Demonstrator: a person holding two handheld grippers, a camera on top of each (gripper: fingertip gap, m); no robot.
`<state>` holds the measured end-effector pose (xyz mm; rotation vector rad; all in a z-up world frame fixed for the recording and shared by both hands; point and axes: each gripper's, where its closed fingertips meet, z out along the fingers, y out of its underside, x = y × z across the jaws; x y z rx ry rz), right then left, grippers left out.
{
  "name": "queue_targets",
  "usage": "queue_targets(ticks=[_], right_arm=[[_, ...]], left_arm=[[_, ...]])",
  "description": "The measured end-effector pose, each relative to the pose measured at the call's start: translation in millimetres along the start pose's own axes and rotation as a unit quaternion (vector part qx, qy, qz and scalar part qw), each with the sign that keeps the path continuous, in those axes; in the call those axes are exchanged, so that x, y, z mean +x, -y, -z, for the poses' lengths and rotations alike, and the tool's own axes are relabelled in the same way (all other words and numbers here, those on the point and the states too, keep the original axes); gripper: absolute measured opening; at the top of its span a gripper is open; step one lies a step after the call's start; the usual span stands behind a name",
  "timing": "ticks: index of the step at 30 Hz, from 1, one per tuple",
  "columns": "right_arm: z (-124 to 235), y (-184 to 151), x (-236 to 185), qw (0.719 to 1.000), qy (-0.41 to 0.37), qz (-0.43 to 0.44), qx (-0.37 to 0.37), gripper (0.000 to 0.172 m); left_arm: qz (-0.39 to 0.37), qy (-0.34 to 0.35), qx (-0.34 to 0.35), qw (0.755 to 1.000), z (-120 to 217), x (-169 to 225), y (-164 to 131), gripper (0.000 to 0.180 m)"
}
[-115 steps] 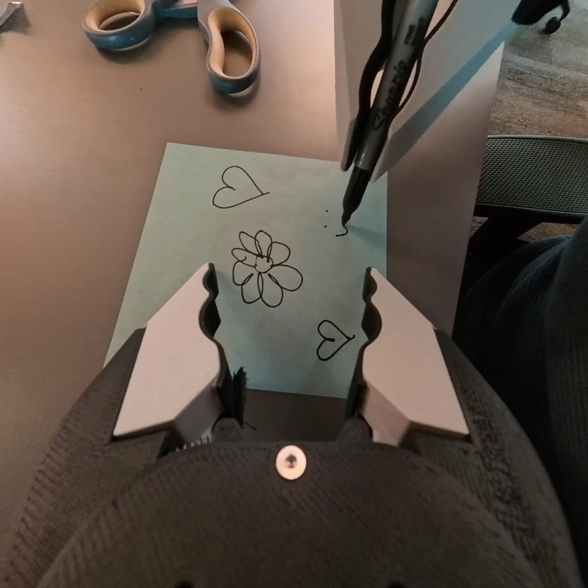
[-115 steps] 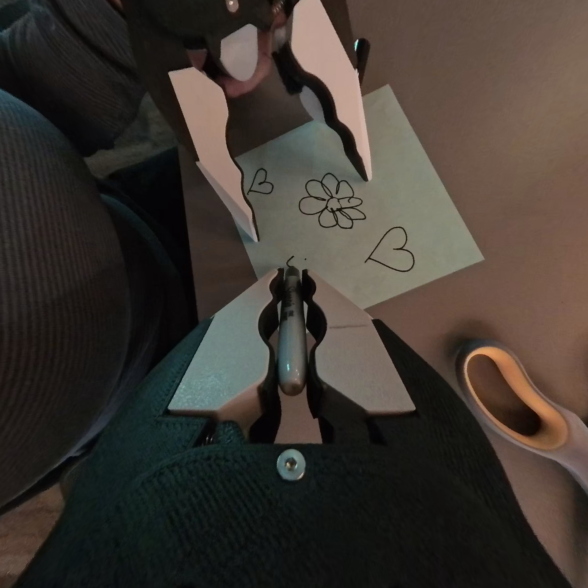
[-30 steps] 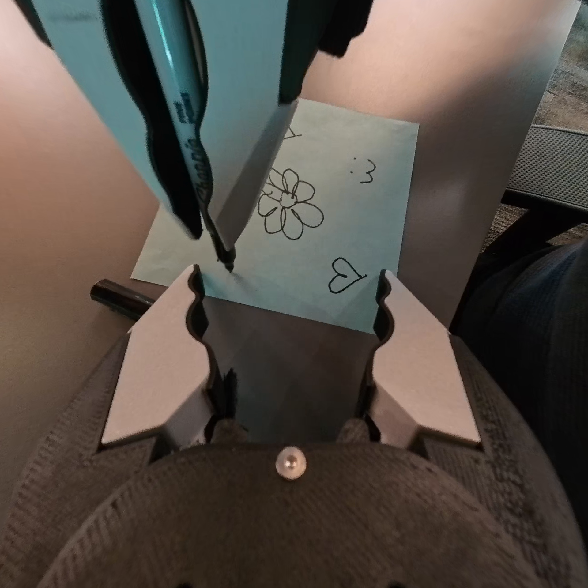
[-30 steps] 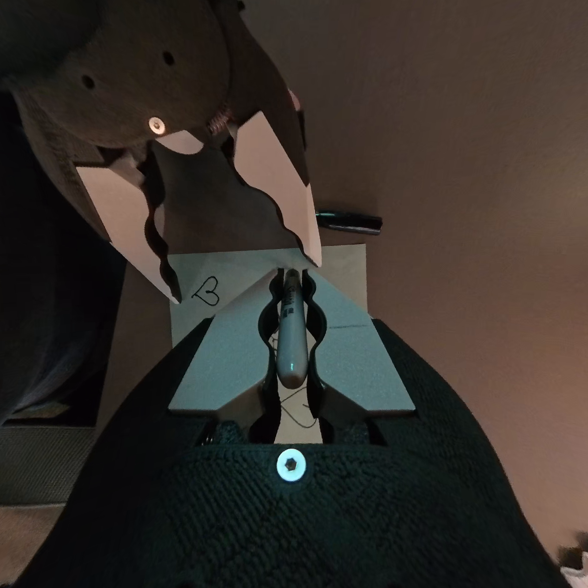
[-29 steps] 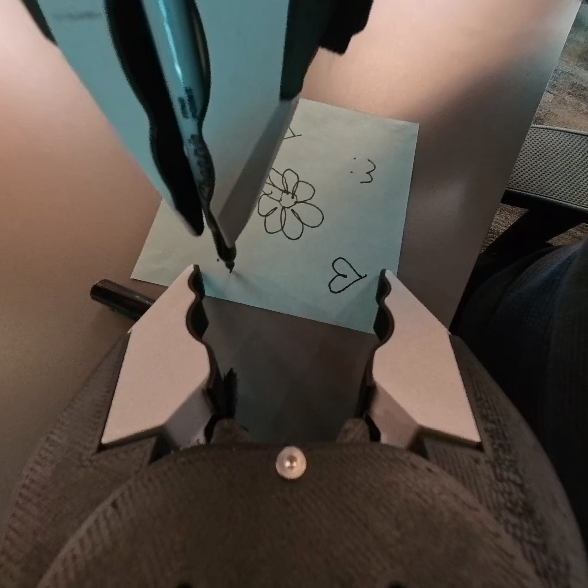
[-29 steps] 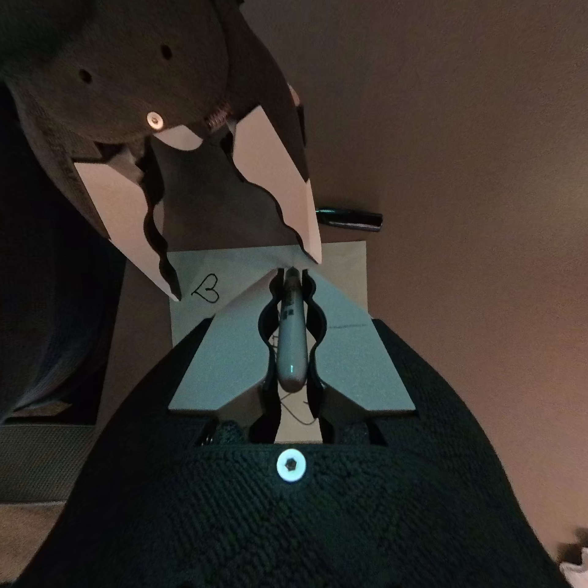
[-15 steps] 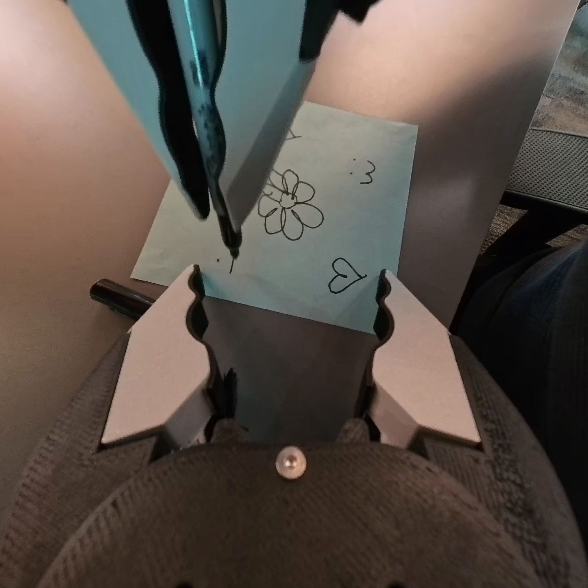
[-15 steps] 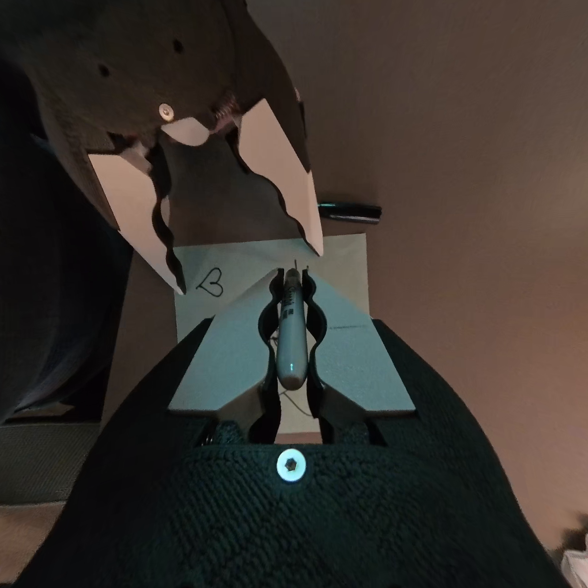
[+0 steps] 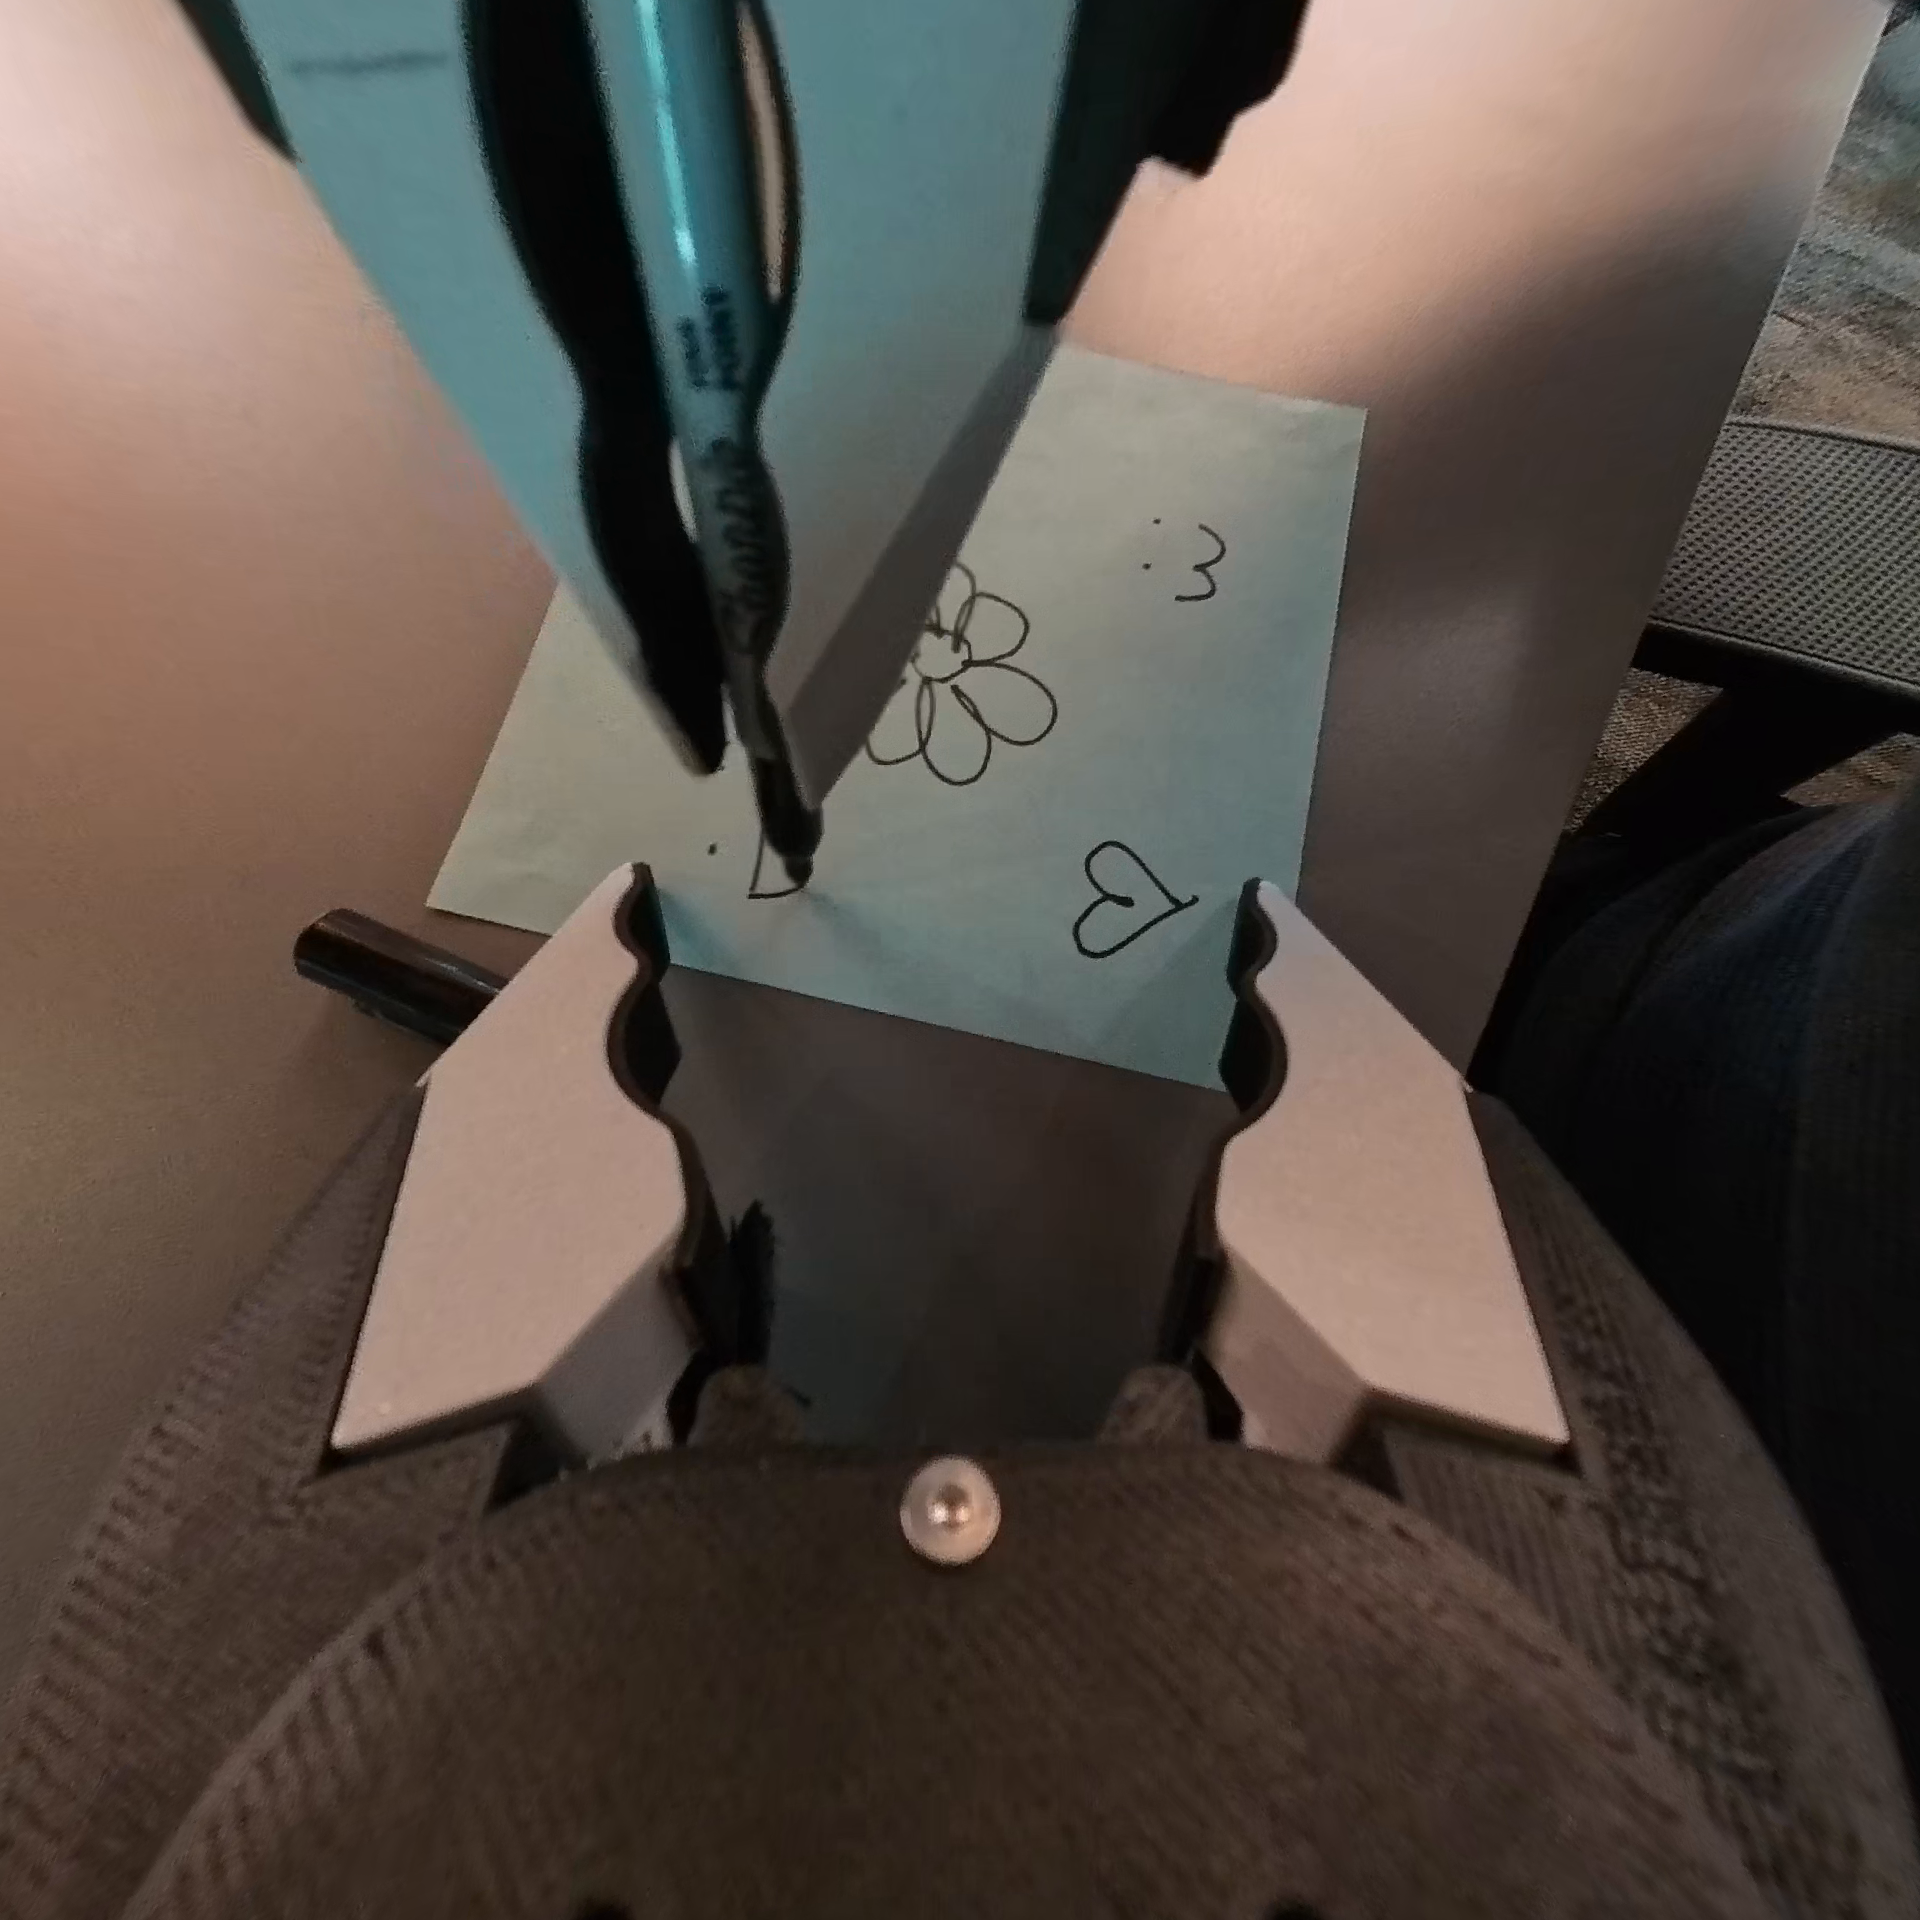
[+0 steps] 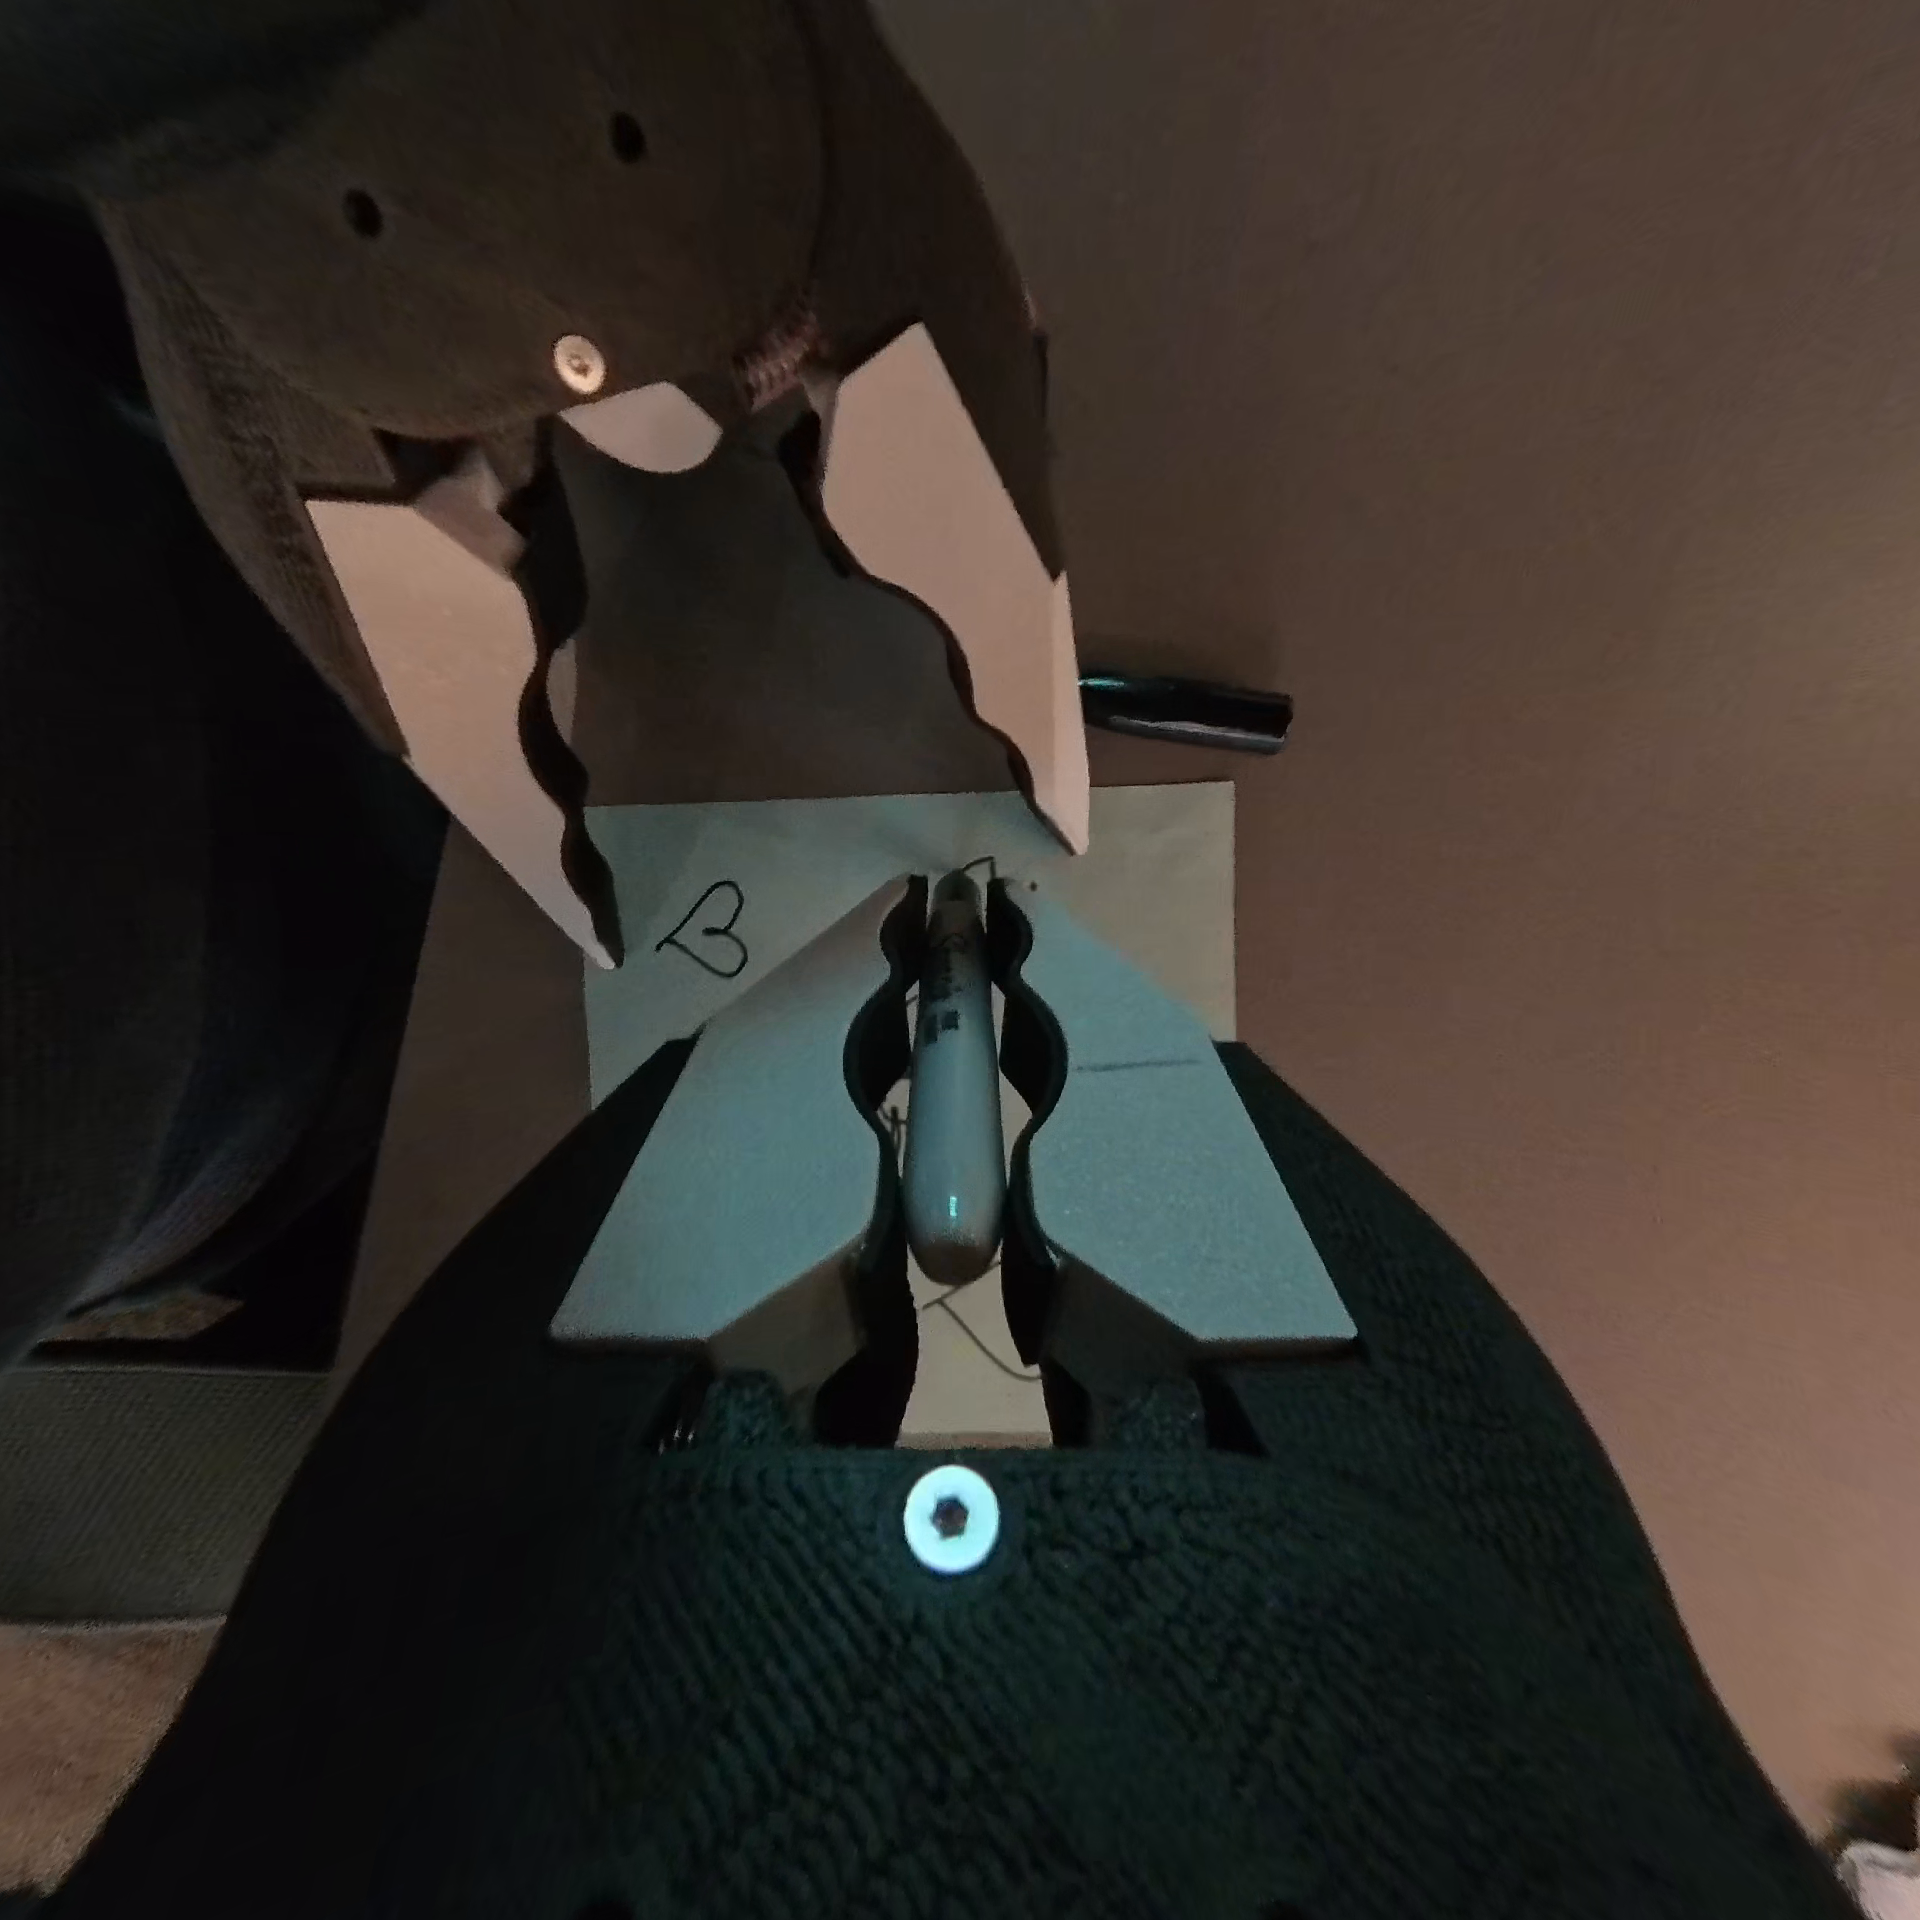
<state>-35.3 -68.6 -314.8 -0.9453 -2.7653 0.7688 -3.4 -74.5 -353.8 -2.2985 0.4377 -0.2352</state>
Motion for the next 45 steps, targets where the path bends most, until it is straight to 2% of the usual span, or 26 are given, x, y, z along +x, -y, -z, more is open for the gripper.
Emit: queue_targets(ticks=[12,23,25,28,31,34,37,39,42,45], right_arm=[[11.0,-19.7,3.0,1.000,0.001,-0.029,-0.003,0.008],[18.0,-23.2,16.7,0.999,-0.026,-0.042,0.003,0.008],[30.9,-17.3,17.3,0.997,-0.045,-0.048,0.043,0.008],[56.7,-14.5,23.8,0.985,-0.107,-0.060,0.118,0.008],[74.5,-18.9,28.3,0.966,-0.163,-0.074,0.188,0.008],[82.9,-26.8,37.1,0.943,-0.214,-0.084,0.242,0.008],[82.9,-30.8,41.1,0.925,-0.219,-0.105,0.290,0.008],[83.6,-32.4,44.1,0.915,-0.226,-0.110,0.315,0.008],[85.3,-33.7,46.1,0.908,-0.229,-0.112,0.333,0.008],[89.4,-30.7,45.2,0.898,-0.231,-0.107,0.360,0.008]], left_arm=[[-0.001,0.000,0.003,1.000,0.1,0.0,0.1,0.107],[-0.009,-0.008,0.001,1.000,1.2,0.3,-0.4,0.107],[-0.006,-0.026,0.003,1.000,5.7,3.3,0.1,0.104],[0.036,-0.011,0.097,0.995,28.2,-6.9,20.4,0.090],[0.053,0.091,0.131,0.986,45.2,-38.7,20.2,0.072],[0.096,0.202,0.126,0.966,50.3,-72.1,16.2,0.047],[0.132,0.268,0.083,0.951,46.4,-94.2,5.1,0.041],[0.148,0.270,0.046,0.950,39.6,-97.5,-4.3,0.039],[0.177,0.232,0.044,0.955,30.8,-92.9,-4.7,0.039],[0.177,0.227,0.019,0.958,23.3,-91.5,-9.8,0.040]])
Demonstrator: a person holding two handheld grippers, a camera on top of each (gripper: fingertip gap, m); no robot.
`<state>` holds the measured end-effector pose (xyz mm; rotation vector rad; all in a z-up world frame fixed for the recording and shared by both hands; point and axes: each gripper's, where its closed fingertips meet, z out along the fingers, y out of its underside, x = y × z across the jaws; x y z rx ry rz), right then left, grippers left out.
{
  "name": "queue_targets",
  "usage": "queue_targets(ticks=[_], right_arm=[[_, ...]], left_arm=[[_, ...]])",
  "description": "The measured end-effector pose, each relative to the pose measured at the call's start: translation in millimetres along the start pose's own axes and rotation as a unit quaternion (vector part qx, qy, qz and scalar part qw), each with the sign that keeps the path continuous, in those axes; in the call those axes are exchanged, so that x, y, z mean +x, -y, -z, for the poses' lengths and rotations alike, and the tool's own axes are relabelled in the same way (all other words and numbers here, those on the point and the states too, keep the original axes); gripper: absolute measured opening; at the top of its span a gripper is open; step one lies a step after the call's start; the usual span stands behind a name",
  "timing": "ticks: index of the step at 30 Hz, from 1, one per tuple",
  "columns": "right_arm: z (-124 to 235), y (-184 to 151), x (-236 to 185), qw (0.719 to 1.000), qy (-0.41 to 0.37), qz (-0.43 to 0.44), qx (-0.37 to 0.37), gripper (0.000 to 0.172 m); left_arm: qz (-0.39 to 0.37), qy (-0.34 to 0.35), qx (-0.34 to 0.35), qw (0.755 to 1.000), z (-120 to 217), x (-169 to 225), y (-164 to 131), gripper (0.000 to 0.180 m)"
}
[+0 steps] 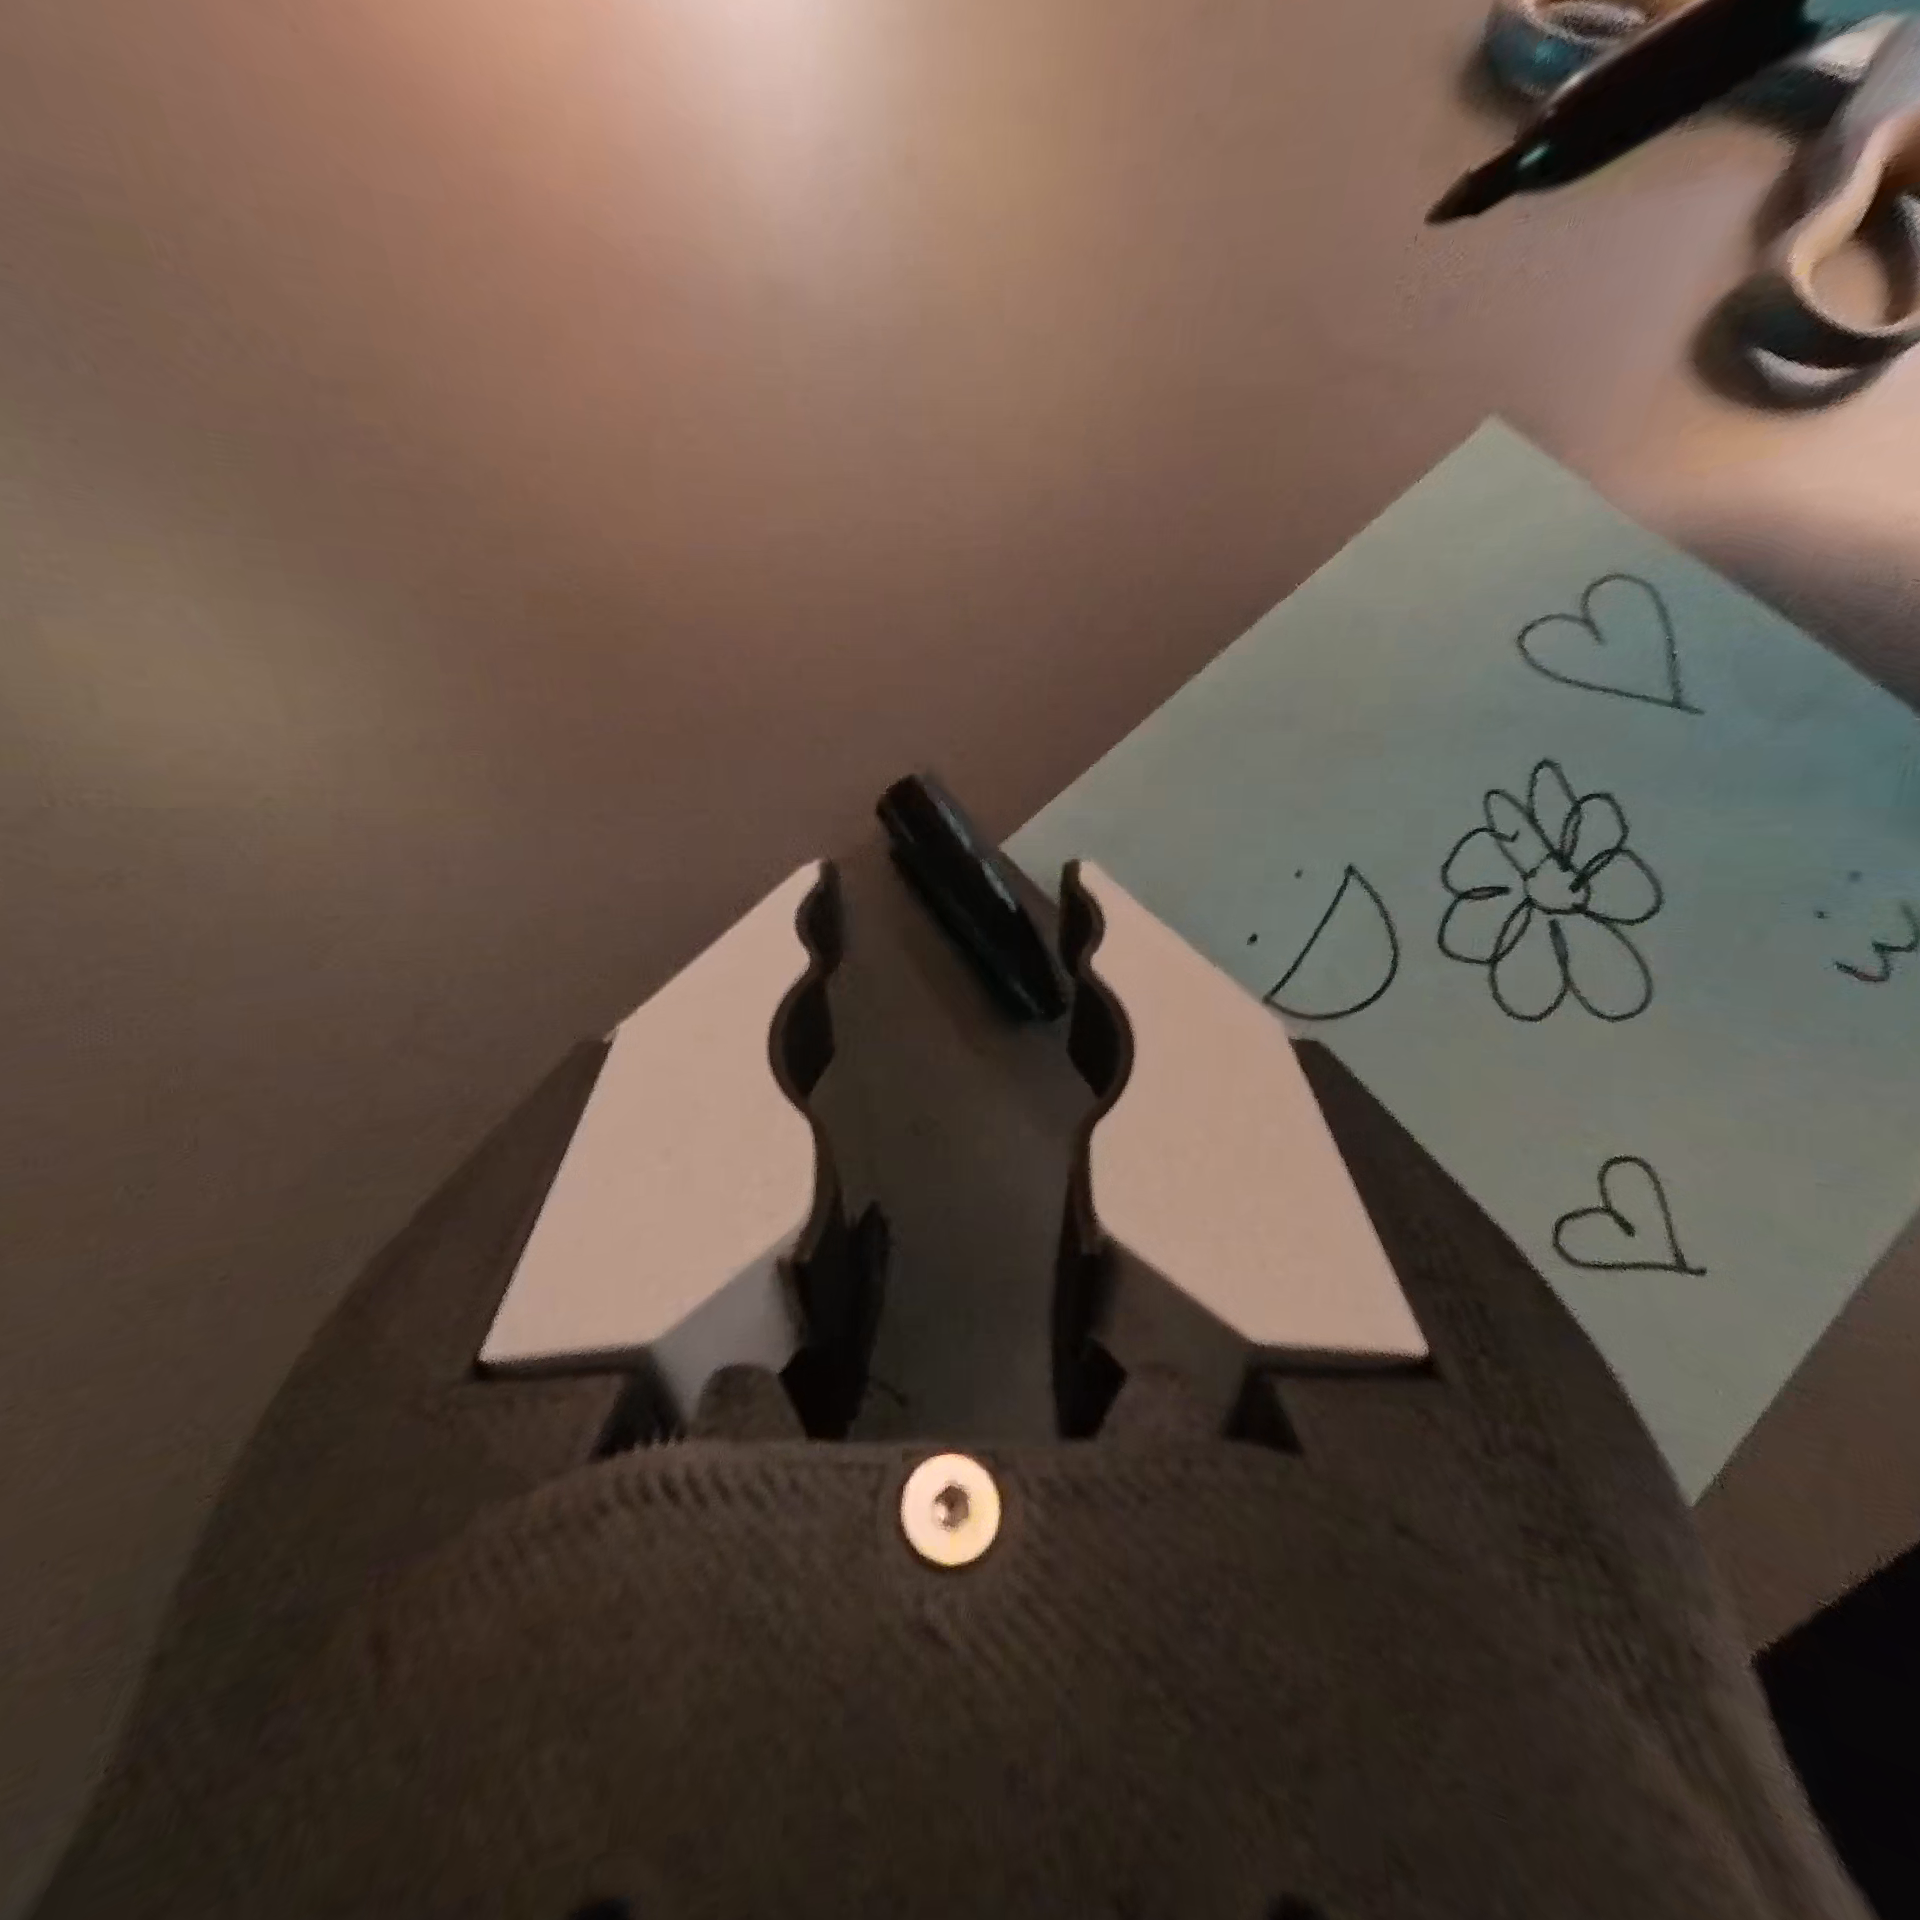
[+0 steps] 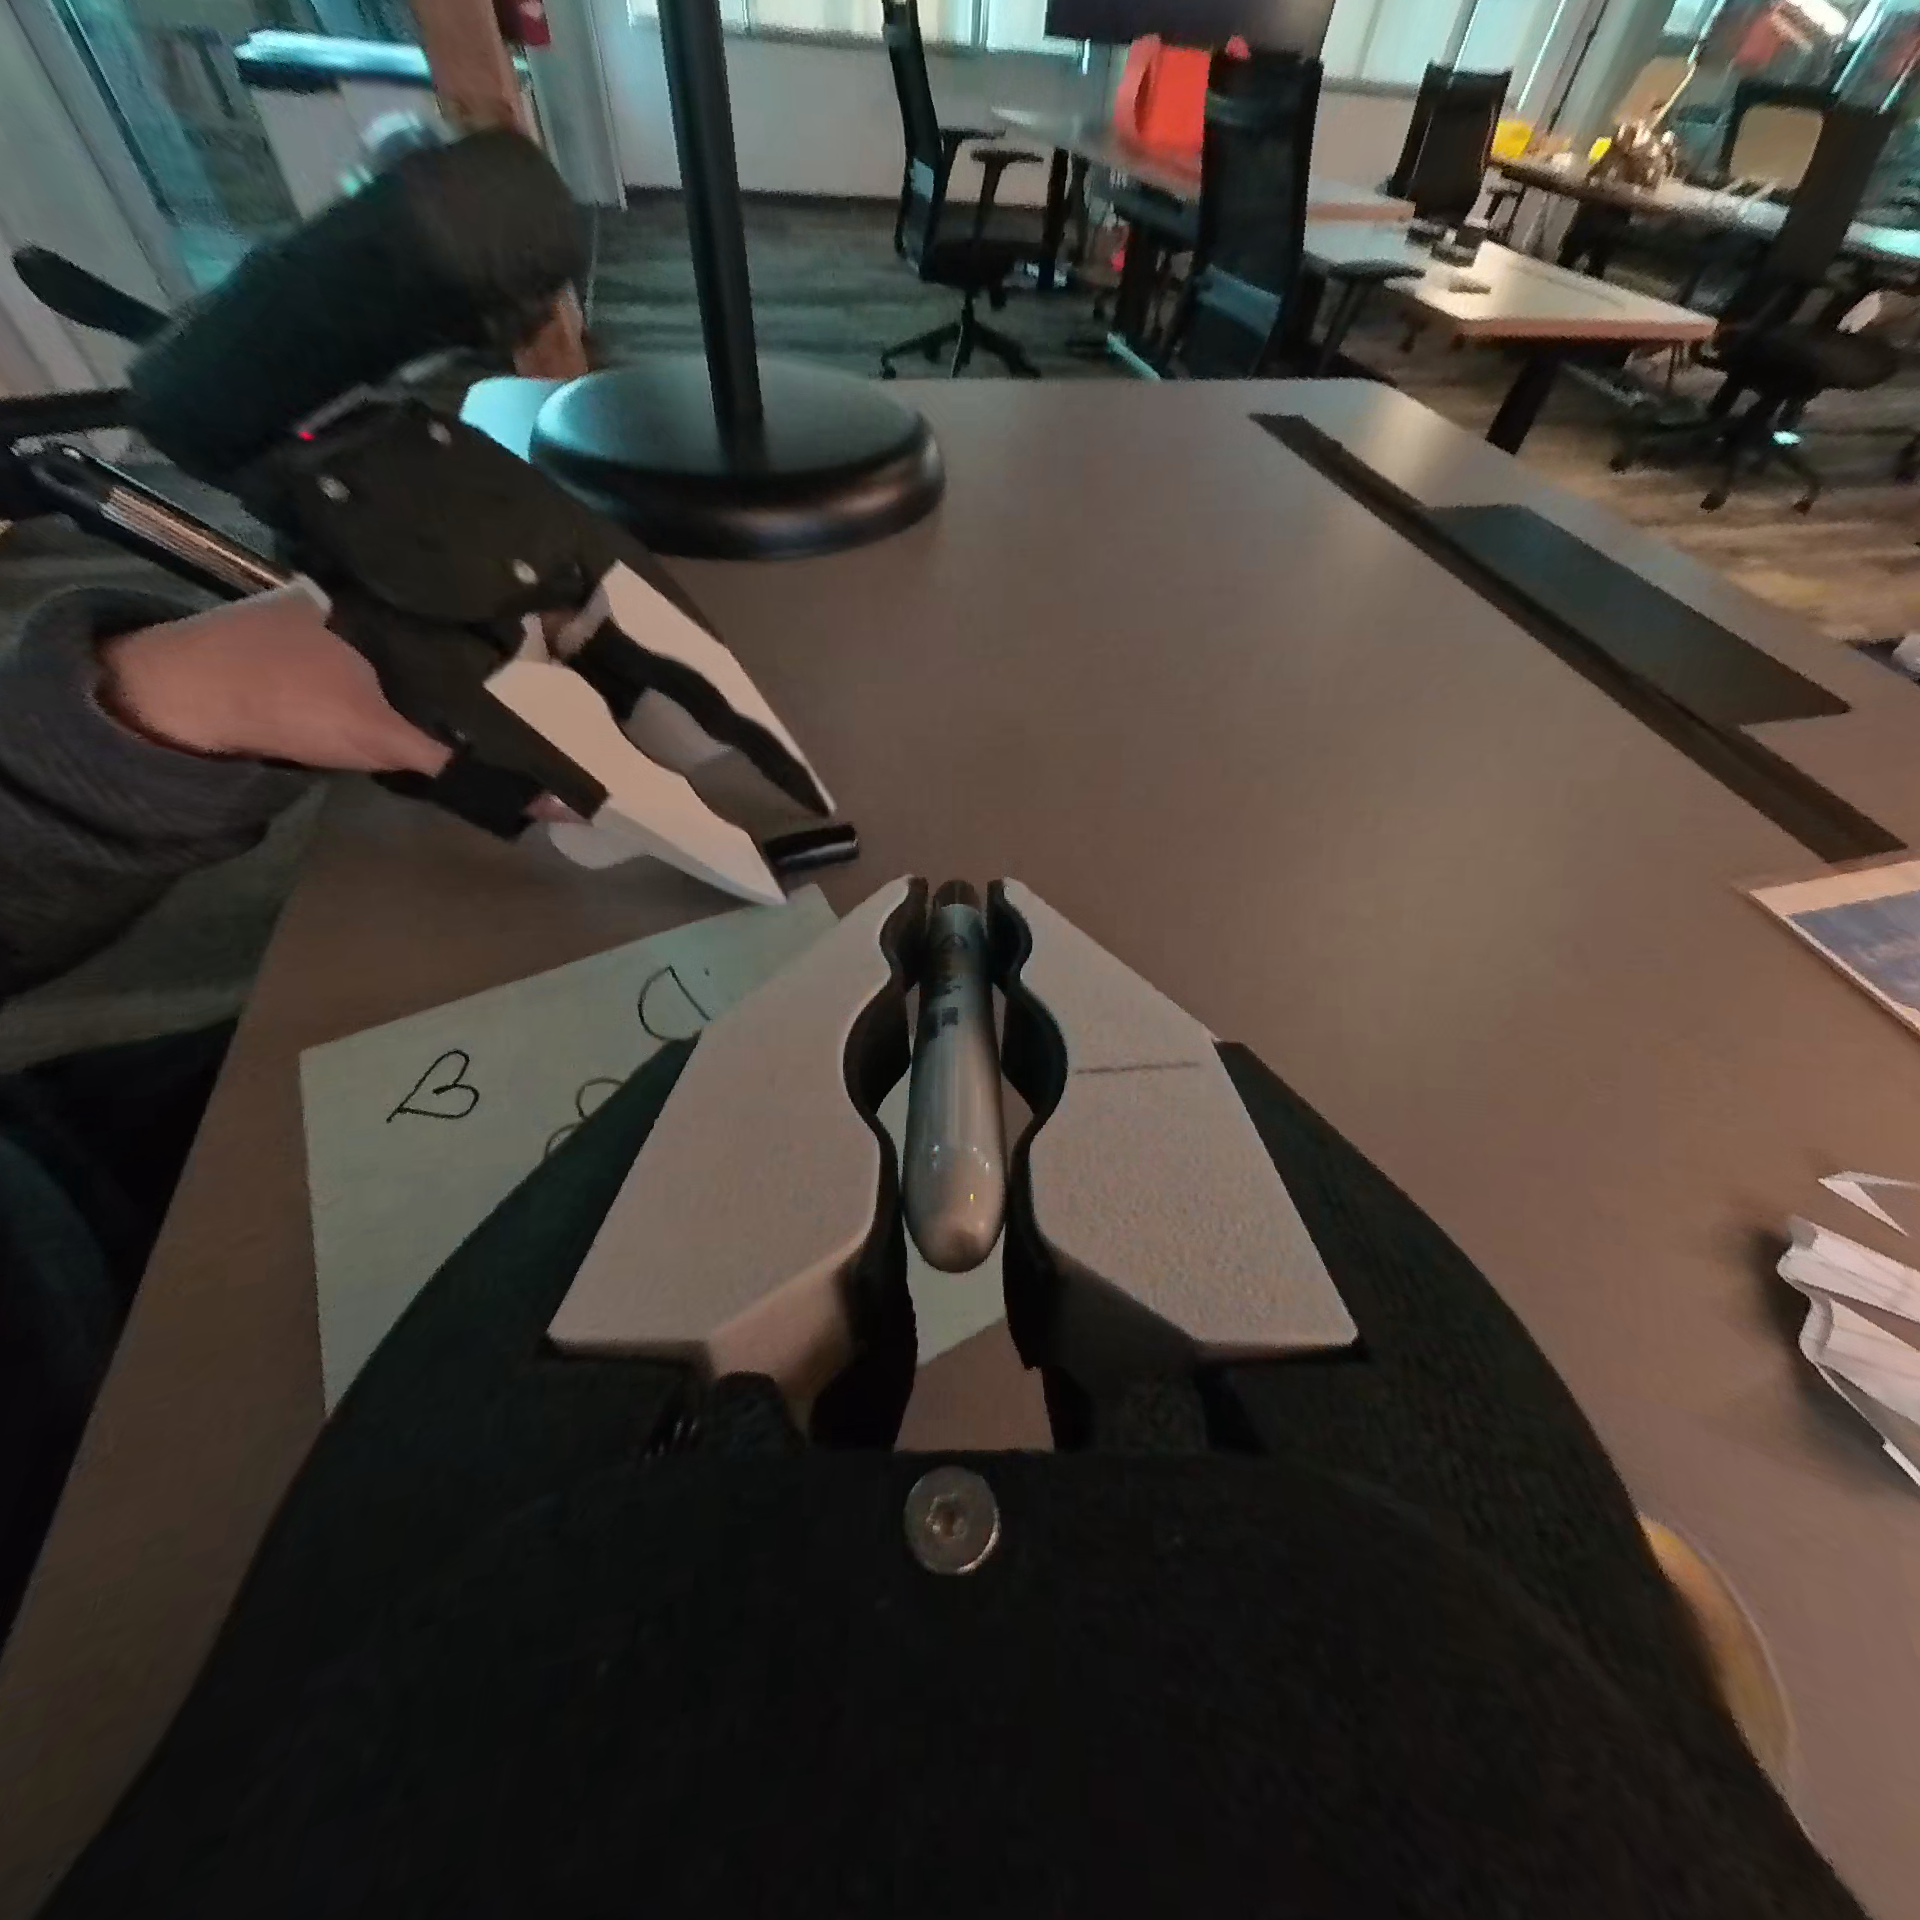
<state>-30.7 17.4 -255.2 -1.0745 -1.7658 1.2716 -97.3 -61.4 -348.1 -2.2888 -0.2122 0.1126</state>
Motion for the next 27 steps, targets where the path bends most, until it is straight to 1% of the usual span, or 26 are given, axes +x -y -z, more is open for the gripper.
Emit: queue_targets(ticks=[2,3,6,7,8,10,12,13,14,17,20,27], right_arm=[[0.7,3.2,-2.2,1.000,0.005,-0.001,0.014,0.008],[0.6,4.3,-4.1,1.000,0.011,-0.006,0.020,0.008],[-1.0,5.9,-14.2,0.997,0.055,-0.042,0.034,0.008],[-1.7,6.2,-17.8,0.995,0.071,-0.059,0.036,0.008],[-2.2,6.5,-22.0,0.992,0.091,-0.076,0.038,0.008],[-3.3,7.3,-29.9,0.986,0.125,-0.107,0.040,0.008],[-3.5,10.8,-37.4,0.979,0.153,-0.126,0.047,0.008],[-2.9,13.3,-40.6,0.977,0.163,-0.129,0.051,0.008],[-1.9,16.1,-42.9,0.975,0.170,-0.131,0.056,0.008],[0.3,20.6,-45.0,0.974,0.175,-0.132,0.064,0.008],[-1.8,16.7,-49.4,0.972,0.186,-0.132,0.050,0.008],[-8.2,7.1,-58.4,0.970,0.203,-0.129,0.020,0.008]], left_arm=[[-0.009,-0.006,-0.001,1.000,-0.3,4.8,1.3,0.030],[-0.019,-0.011,-0.005,1.000,-0.4,7.5,0.9,0.012],[-0.046,-0.008,-0.016,0.999,0.7,3.9,0.2,0.013],[-0.059,0.006,-0.010,0.998,1.2,-3.0,0.8,0.012],[-0.077,0.009,0.007,0.997,2.6,-5.7,3.9,0.012],[-0.125,-0.040,0.090,0.987,13.1,10.2,21.8,0.012],[-0.180,-0.085,0.186,0.962,32.7,31.3,40.6,0.012],[-0.202,-0.092,0.221,0.950,41.0,37.4,46.2,0.012],[-0.221,-0.099,0.239,0.941,46.5,42.1,48.2,0.012],[-0.250,-0.116,0.259,0.926,52.5,50.8,47.1,0.012],[-0.256,-0.139,0.272,0.917,55.9,58.9,46.0,0.011],[-0.270,-0.158,0.267,0.912,52.8,68.6,40.5,0.011]])
